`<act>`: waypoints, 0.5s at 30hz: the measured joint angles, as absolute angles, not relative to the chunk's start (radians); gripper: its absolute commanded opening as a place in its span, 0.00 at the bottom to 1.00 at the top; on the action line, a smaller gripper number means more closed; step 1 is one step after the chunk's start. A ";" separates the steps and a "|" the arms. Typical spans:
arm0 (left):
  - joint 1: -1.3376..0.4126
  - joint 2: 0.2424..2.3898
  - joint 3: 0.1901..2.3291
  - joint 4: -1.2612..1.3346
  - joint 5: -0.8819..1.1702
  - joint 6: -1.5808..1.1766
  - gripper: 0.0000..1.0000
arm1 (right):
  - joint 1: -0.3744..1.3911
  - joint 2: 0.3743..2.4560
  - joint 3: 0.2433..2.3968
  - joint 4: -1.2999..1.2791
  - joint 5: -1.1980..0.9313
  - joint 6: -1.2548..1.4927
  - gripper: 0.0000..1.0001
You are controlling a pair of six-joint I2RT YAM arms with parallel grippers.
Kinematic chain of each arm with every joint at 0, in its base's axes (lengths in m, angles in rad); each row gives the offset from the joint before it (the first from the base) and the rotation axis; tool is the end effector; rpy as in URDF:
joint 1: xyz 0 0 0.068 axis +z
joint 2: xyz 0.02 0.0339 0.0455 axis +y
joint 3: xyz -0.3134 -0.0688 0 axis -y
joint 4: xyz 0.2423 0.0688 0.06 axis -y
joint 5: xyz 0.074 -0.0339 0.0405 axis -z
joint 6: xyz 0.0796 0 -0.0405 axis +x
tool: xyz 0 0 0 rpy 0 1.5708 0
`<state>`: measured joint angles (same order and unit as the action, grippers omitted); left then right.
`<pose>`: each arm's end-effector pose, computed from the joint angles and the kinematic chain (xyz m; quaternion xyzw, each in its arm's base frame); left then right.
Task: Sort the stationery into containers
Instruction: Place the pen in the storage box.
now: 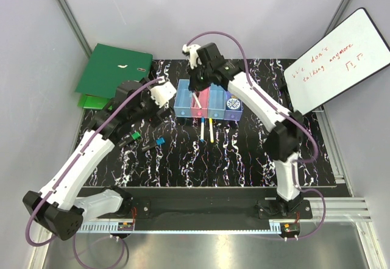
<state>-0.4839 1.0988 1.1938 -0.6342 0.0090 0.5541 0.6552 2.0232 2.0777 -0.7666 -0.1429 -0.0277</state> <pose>0.2164 -0.1145 0.3965 0.4334 0.7542 0.0134 0.4931 0.3985 0.3205 0.3686 -0.3317 0.8446 0.1899 0.3749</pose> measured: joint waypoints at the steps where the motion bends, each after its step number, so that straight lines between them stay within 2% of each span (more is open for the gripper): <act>1: -0.484 1.096 1.190 -0.634 0.011 0.551 0.99 | 0.638 2.072 2.128 -0.763 -0.142 -0.003 0.00; 8: -0.484 1.078 1.158 -0.634 0.013 0.550 0.99 | 0.526 2.425 2.426 -0.749 -0.139 0.122 0.00; 15: -0.484 1.072 1.136 -0.633 0.013 0.553 0.99 | 0.517 2.503 2.466 -0.752 -0.132 0.158 0.00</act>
